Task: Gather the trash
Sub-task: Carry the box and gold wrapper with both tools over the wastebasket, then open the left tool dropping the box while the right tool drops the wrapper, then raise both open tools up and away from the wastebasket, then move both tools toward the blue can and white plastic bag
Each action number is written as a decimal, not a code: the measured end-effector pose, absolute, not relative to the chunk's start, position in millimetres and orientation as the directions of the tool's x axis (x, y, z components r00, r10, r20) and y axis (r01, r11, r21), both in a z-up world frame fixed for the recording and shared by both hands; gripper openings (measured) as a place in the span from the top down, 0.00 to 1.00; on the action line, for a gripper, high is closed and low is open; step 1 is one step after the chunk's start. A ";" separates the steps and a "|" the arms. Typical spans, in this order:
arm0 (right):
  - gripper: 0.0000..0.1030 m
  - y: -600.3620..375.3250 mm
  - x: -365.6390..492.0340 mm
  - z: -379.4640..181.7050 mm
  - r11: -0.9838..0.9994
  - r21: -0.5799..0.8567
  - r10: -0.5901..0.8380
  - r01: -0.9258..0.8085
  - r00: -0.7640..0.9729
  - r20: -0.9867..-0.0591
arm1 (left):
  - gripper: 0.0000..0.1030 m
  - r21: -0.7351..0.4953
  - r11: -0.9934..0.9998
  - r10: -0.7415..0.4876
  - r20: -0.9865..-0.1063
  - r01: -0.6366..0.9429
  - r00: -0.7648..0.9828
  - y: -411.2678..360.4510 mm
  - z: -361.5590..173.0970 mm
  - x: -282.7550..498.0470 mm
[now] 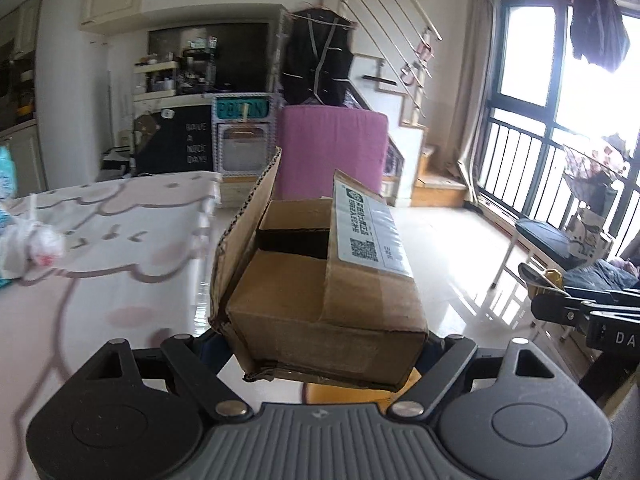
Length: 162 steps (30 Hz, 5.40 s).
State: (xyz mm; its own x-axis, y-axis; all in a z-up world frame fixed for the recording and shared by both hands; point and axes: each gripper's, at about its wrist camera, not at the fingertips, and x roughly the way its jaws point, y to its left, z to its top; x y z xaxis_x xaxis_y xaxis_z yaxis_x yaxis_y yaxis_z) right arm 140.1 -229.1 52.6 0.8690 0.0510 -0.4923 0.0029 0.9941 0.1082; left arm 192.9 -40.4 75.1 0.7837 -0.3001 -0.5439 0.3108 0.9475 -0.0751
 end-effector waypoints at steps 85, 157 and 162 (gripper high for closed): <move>0.18 -264.6 304.8 -170.4 0.973 0.191 0.102 0.130 0.497 -0.862 | 0.00 -0.221 0.915 -0.339 -0.875 0.338 0.345 -126.8 -172.9 300.6; 0.00 -270.2 69.3 17.2 0.981 0.165 0.018 0.106 0.788 -0.616 | 0.00 -0.108 0.958 -0.271 -0.649 0.267 0.711 -16.7 62.4 124.2; 0.00 -246.4 65.2 34.0 0.982 0.176 0.047 0.066 0.822 -0.567 | 0.00 -0.114 0.959 -0.274 -0.606 0.259 0.747 11.9 82.0 112.3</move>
